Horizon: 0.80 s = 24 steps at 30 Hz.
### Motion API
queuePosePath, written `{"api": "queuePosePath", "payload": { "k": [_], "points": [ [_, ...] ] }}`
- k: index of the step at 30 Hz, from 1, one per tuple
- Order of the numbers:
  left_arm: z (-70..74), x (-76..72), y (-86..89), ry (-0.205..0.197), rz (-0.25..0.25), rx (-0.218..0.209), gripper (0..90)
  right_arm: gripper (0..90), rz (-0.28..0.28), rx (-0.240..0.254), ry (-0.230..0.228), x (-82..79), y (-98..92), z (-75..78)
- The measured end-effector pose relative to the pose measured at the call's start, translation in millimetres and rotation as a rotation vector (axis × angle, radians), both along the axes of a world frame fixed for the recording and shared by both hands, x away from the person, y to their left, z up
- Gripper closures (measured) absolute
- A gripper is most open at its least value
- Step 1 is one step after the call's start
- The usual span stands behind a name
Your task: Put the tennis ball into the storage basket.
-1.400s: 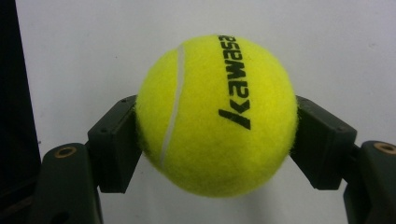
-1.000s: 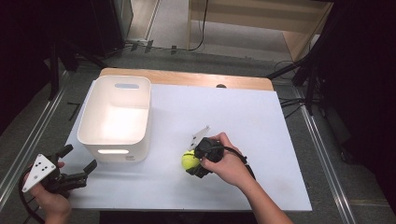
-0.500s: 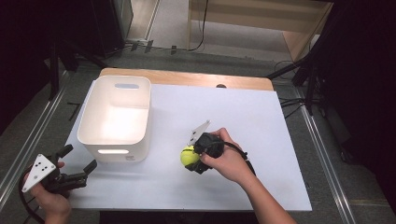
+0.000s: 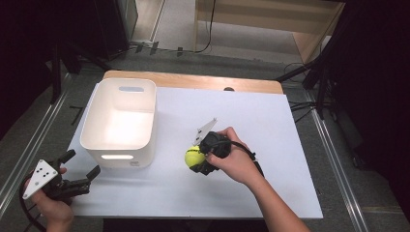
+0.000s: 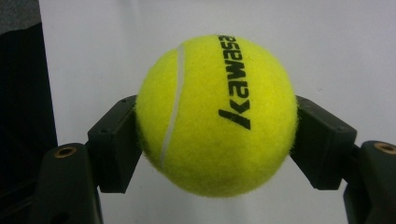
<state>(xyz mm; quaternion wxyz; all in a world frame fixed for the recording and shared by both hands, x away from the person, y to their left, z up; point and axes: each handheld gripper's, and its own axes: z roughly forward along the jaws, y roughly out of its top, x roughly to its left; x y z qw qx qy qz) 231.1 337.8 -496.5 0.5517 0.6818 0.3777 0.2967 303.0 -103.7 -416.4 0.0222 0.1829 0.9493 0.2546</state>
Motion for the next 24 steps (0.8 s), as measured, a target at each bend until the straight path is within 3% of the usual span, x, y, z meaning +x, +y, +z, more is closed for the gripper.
{"api": "queuePosePath", "payload": {
  "k": [24],
  "points": [
    [0.0,-0.1,0.5,0.0,-0.001,-0.004,0.0,23.7,0.023,-0.001,-0.016,12.5,15.9,29.4]
  ]
}}
